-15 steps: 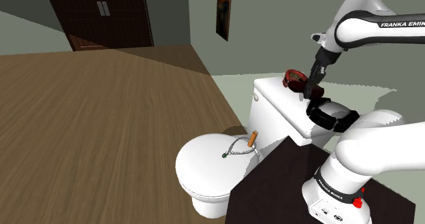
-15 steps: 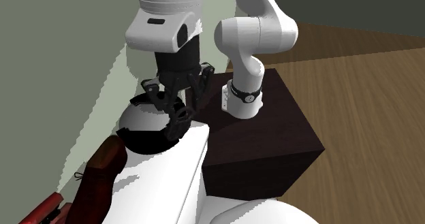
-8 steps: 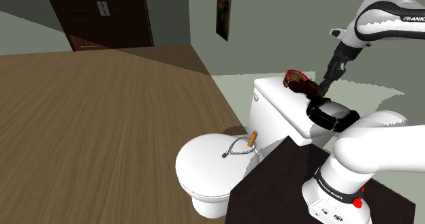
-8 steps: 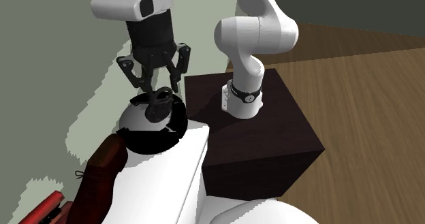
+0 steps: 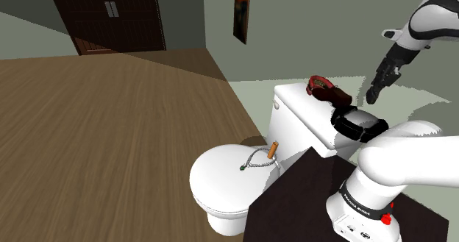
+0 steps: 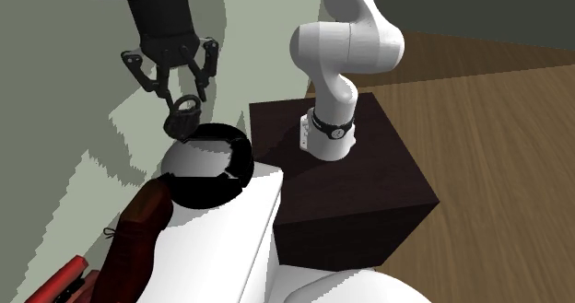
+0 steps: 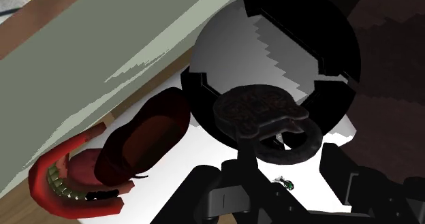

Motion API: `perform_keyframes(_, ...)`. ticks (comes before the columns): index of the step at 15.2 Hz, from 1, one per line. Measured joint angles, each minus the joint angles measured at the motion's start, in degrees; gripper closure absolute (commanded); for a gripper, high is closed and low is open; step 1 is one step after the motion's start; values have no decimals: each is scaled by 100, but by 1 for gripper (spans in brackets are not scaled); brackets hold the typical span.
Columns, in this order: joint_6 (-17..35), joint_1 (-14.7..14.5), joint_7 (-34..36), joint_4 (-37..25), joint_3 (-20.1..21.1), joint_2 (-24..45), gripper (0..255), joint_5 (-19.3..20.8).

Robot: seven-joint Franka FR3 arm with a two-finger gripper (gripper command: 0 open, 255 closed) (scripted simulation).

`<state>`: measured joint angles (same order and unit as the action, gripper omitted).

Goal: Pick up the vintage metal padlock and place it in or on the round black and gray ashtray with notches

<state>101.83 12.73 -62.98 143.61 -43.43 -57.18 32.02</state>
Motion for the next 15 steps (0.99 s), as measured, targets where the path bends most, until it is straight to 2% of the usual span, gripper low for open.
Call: perform_keyframes(15, 1014, 154, 11, 847, -723, 96, 255, 611)
